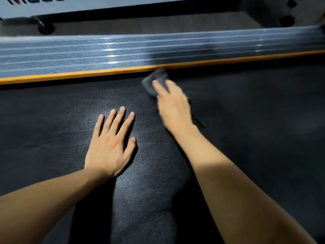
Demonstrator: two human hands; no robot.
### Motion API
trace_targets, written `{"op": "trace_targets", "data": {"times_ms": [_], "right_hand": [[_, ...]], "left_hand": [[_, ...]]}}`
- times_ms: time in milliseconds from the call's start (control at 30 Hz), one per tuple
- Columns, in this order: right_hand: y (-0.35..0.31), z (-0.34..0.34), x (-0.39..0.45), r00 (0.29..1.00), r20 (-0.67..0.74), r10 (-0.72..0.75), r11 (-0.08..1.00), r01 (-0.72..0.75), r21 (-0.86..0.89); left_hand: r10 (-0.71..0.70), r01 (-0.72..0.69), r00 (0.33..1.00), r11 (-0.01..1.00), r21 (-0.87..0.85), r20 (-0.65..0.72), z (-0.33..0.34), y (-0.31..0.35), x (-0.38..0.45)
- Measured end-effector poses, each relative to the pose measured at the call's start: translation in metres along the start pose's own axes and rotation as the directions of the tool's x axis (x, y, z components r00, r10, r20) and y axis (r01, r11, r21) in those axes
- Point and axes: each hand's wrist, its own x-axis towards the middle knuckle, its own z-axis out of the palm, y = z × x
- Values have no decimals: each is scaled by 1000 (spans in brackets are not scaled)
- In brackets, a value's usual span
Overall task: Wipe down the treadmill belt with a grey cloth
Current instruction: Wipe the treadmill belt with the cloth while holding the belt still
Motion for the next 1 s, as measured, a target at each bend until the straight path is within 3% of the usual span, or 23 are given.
{"op": "trace_targets", "data": {"times_ms": [67,167,267,400,467,533,600,667,733,800,900,1000], "right_hand": [[44,-13,2,980,-98,171,982,-177,-61],[77,-27,0,935,-92,342,936,-348,-59],[34,-18,-9,962,-114,248,967,-253,-37],[-51,1,-56,1000,14,7,994,-8,110],[-44,-1,-61,999,23,-24,992,21,124],[-4,-10,-57,998,-39,46,998,-44,36],[46,-30,-57,976,-100,196,978,-201,-47],[80,-52,-65,940,-94,329,943,-332,-20],[79,-54,-70,925,-121,359,932,-362,-4],[40,-41,-81,963,-132,235,971,-240,-24],[-38,-18,-111,1000,2,-13,996,12,86],[-40,-20,-116,996,42,-81,988,75,132]], "left_hand": [[-5,5,1000,1000,-5,-8,0,1,0],[-6,6,1000,1000,-8,-11,1,2,0],[-14,14,1000,1000,-15,-2,1,1,1],[-30,30,1000,998,-47,-7,-2,0,2],[-33,32,999,999,-43,-5,-3,1,2],[-34,34,999,999,-36,-2,-2,1,2],[-37,37,999,999,-34,-3,-1,0,3],[-42,42,999,999,-25,-4,0,1,1],[-45,45,999,999,-17,-10,2,2,3],[-44,44,999,999,-16,-6,2,2,3],[-41,41,999,999,-15,-9,1,1,3],[-36,36,999,999,-11,-8,0,0,3]]}}
